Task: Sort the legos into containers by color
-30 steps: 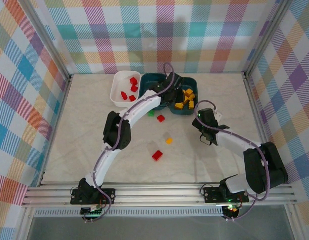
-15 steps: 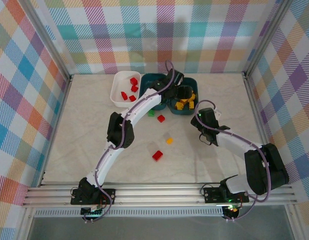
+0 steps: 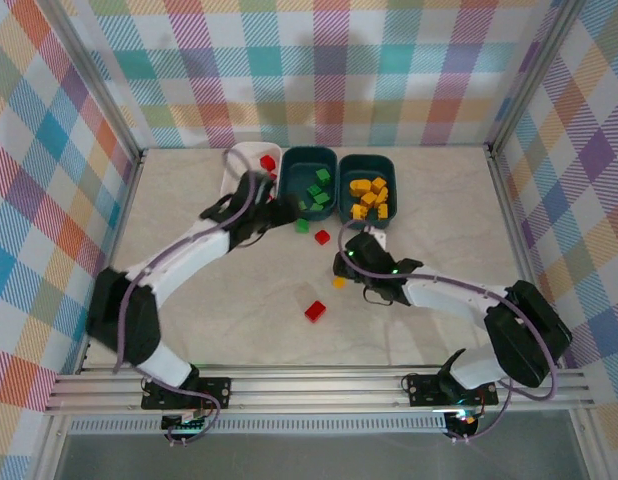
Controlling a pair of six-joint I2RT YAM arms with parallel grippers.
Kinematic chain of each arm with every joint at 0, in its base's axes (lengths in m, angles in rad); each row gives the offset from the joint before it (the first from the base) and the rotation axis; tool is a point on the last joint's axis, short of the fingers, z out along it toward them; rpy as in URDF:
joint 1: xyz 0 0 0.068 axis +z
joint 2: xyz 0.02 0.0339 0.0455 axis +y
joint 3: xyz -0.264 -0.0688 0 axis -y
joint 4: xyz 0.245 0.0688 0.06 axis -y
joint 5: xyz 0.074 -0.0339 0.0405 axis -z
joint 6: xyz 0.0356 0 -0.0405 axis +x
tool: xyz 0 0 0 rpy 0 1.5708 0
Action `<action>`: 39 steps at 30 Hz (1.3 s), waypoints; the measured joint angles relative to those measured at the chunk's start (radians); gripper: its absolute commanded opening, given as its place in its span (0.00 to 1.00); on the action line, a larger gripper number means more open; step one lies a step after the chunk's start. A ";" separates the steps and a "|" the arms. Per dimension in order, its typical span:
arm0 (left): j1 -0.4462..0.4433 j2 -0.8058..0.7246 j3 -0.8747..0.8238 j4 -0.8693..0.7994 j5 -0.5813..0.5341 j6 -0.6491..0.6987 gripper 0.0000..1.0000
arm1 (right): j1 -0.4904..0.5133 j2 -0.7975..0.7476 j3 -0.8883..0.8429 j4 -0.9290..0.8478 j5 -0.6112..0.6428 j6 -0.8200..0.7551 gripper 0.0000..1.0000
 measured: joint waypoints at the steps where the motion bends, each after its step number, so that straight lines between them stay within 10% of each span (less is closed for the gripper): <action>1: 0.006 -0.036 -0.085 0.020 -0.014 -0.017 0.87 | 0.013 0.018 0.003 -0.011 -0.011 0.013 0.73; 10: -0.004 -0.196 -0.544 0.084 -0.007 -0.143 0.87 | 0.054 0.208 0.119 -0.058 -0.083 0.122 0.63; 24: -0.005 -0.372 -0.570 0.101 0.000 -0.169 0.87 | 0.062 0.328 0.232 -0.108 -0.055 0.160 0.34; 39: -0.005 -0.367 -0.576 0.101 -0.008 -0.169 0.87 | 0.066 0.372 0.251 -0.061 0.036 -0.070 0.29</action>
